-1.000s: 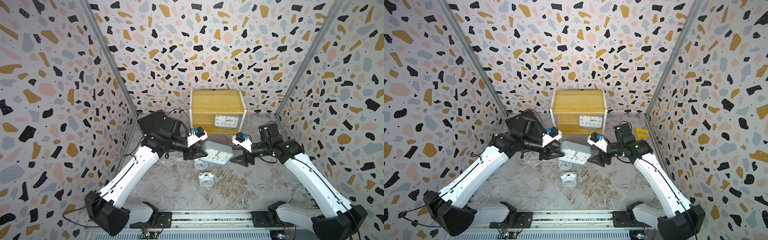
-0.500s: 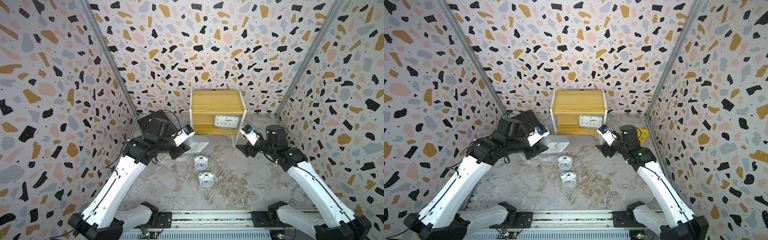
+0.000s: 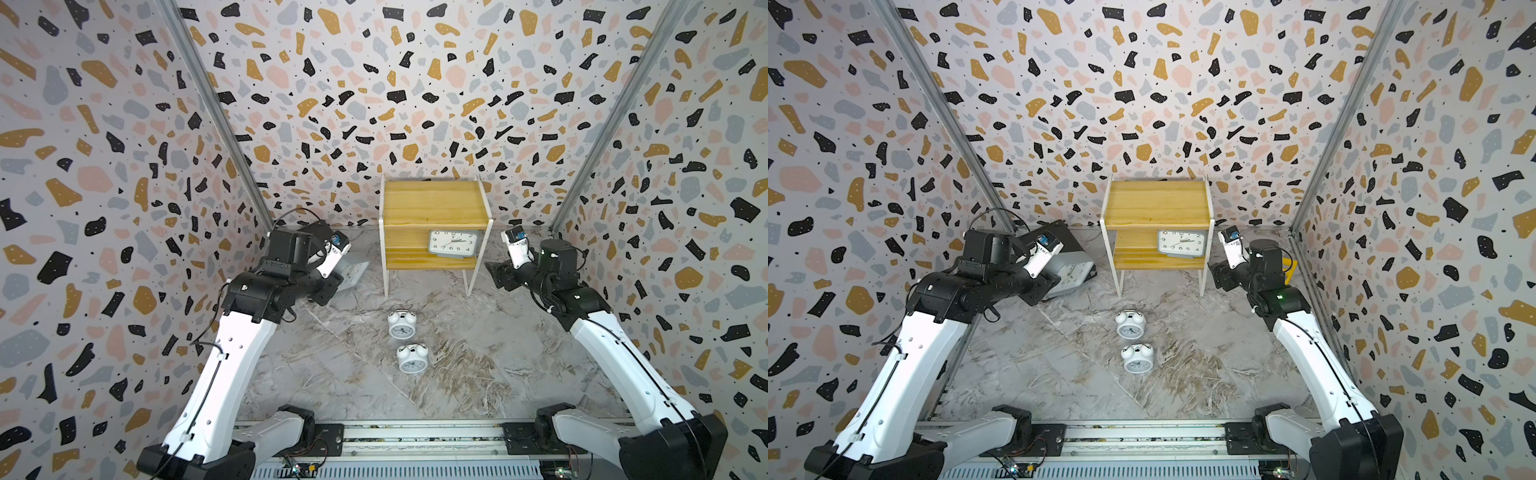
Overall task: Place the alarm clocks on the shelf by style
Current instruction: Pick up the alarm from the center of the board, then place the alarm on the shelf.
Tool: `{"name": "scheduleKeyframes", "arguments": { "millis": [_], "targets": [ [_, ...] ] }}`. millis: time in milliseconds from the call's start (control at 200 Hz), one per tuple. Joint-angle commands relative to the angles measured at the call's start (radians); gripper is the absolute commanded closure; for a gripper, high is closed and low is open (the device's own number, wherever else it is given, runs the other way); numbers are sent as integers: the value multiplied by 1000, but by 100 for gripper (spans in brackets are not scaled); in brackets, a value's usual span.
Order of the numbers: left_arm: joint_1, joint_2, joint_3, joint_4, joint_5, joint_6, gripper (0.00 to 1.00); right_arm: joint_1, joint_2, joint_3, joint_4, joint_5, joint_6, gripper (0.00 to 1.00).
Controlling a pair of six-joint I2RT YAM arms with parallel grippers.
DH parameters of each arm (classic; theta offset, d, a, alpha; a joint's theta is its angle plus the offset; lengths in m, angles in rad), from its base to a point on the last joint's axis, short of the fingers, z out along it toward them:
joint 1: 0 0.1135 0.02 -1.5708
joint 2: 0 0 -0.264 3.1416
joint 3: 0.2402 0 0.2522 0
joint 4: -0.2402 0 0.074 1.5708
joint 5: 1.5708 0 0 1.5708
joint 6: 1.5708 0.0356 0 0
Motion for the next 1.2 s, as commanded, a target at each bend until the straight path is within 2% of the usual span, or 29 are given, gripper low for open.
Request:
{"name": "scheduleKeyframes", "arguments": {
  "millis": [0, 285, 501, 611, 826, 966, 1196],
  "targets": [
    [31, 16, 28, 176, 14, -84, 75, -1, 19, 27, 99, 1, 54, 22],
    [84, 62, -23, 375, 173, -195, 76, -1, 63, 24, 221, 23, 70, 22],
    [100, 100, -60, 479, 246, -217, 75, -1, 99, 23, 293, 21, 61, 24],
    [114, 125, -71, 520, 287, -227, 75, -2, 115, 26, 321, 7, 58, 29],
    [127, 159, -109, 603, 366, -193, 75, -3, 136, 20, 371, -40, 33, 51],
    [134, 189, -108, 619, 365, -174, 75, -3, 153, 22, 388, -52, 21, 64],
    [149, 219, -136, 681, 456, -140, 75, -4, 174, 21, 404, -56, 16, 70]
  ]
}}
